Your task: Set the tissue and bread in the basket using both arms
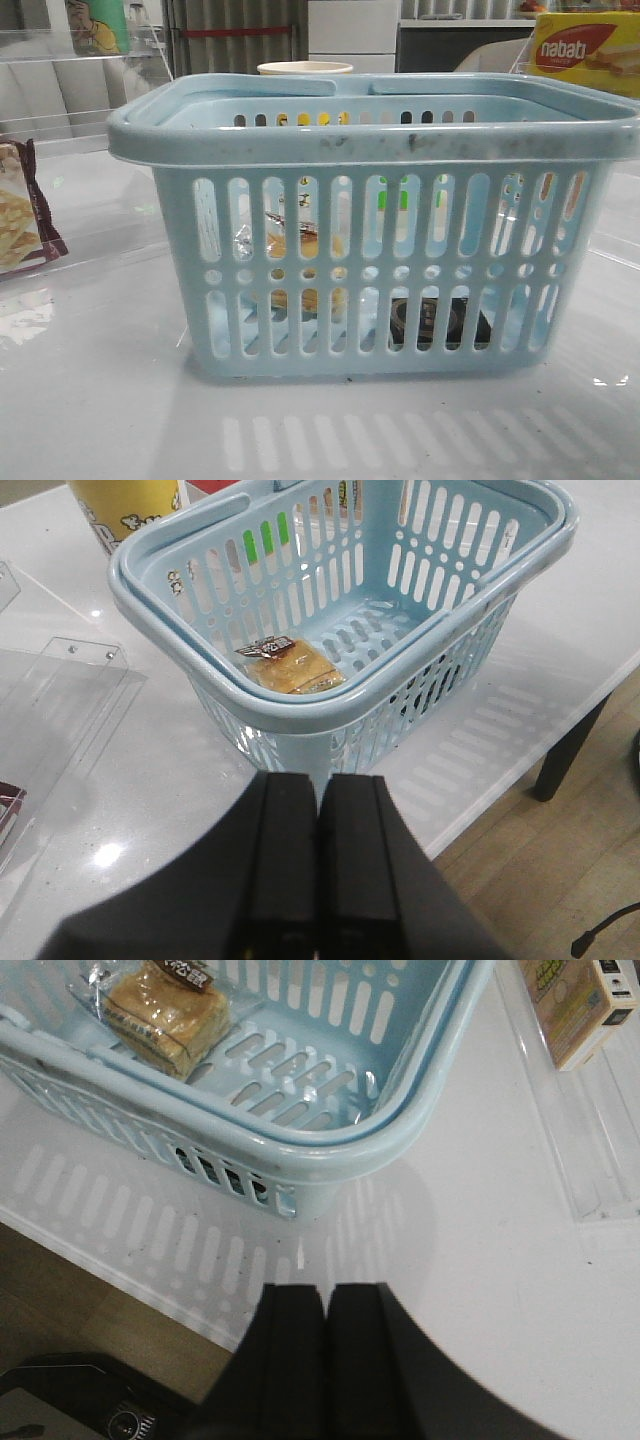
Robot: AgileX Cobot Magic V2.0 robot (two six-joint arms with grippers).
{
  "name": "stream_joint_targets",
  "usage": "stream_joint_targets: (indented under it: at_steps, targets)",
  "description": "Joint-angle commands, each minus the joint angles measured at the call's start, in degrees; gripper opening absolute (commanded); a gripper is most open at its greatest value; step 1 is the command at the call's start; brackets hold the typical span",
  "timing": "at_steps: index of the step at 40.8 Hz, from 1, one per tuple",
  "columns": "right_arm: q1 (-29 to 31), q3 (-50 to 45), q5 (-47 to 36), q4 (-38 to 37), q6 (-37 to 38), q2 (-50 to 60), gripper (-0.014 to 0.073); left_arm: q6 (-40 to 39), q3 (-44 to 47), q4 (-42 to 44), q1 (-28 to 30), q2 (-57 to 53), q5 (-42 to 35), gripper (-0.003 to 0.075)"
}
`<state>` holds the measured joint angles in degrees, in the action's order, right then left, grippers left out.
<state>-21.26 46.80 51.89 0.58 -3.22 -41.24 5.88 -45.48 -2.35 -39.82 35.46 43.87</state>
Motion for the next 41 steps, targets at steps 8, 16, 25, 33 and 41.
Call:
stream_joint_targets:
  at_steps: [8,16,25,33,41]
  targets:
    - [0.31,1.41,-2.93,-0.58,0.13,0.32,0.0057,0.03,-1.51,-0.21,-0.47,0.02,-4.78,0.0091]
    - [0.31,1.41,-2.92,-0.58,0.13,0.32,0.0057,0.03,-0.96,-0.37,0.64,-2.78,-4.79,0.0091]
    - [0.31,1.41,-2.92,-0.58,0.13,0.32,0.0057,0.03,7.07,-0.46,14.01,-11.66,-16.43,0.0091]
    - [0.31,1.41,-2.87,-0.58,0.13,0.32,0.0057,0.03,21.97,-0.46,27.34,-22.02,-30.23,0.0092]
    - [0.31,1.41,-2.87,-0.58,0.13,0.32,0.0057,0.03,35.48,-0.78,36.41,-31.70,-39.06,0.0092]
